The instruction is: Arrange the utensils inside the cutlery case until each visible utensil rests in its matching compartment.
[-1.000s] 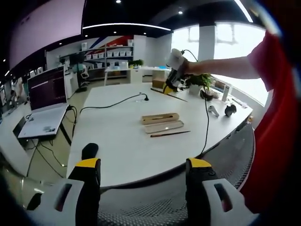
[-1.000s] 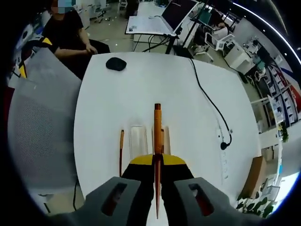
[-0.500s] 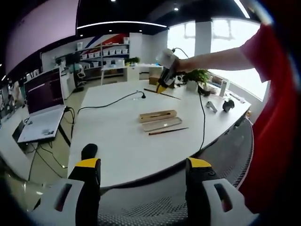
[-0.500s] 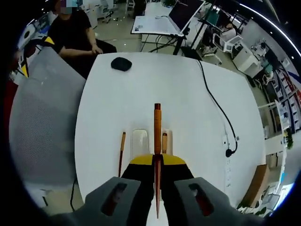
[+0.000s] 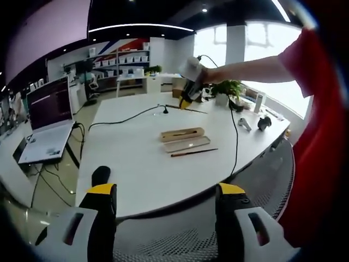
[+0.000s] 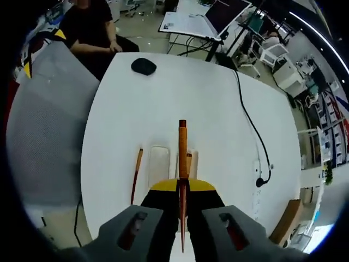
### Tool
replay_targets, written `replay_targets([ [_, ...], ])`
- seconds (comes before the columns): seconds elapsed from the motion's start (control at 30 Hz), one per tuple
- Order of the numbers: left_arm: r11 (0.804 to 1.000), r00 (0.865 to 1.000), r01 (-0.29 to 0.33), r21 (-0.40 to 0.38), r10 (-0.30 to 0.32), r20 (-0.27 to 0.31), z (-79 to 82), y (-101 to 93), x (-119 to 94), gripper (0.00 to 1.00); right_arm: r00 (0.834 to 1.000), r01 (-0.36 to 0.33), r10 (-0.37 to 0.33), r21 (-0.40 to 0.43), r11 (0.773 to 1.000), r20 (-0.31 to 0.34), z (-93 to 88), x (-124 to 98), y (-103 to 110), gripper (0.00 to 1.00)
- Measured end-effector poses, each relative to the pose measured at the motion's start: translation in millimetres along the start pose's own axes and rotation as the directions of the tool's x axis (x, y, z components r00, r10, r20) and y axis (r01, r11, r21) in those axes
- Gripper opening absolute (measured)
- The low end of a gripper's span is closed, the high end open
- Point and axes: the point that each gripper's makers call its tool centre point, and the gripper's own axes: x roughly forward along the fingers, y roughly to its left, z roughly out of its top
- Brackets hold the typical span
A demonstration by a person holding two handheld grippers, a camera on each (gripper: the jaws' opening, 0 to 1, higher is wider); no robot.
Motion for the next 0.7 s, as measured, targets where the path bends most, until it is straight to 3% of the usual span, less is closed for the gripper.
replay_targets([
  [0.1, 1.0, 1.0, -0.003, -0.015, 0.003, 0.009, 1.0, 2.0, -1, 0.76, 1.0, 0.017, -0.019, -0.071, 0.997, -0.019, 4.9, 1, -1, 0.01],
  [0.43, 1.0, 1.0, -0.003, -0.008, 0.003, -0.009, -5.2, -3.3, -3, 0.76, 1.0, -0.008, 0.008, -0.005, 1.0, 0.007, 5.6, 18, -4, 0.01],
  [0.63, 1.0, 1.0, -0.011, -0.016, 0.011, -0.018, -11.0, -2.5, -7, 0.76, 0.999, -0.01, 0.009, -0.034, 0.999, -0.045, -5.1, 27, 0, 0.01],
  [0.7, 0.999, 1.0, -0.021, -0.024, 0.021, -0.018, -12.3, 0.6, -9, 0.76, 0.999, -0.02, 0.019, -0.015, 1.0, -0.029, -2.5, 27, 3, 0.01],
])
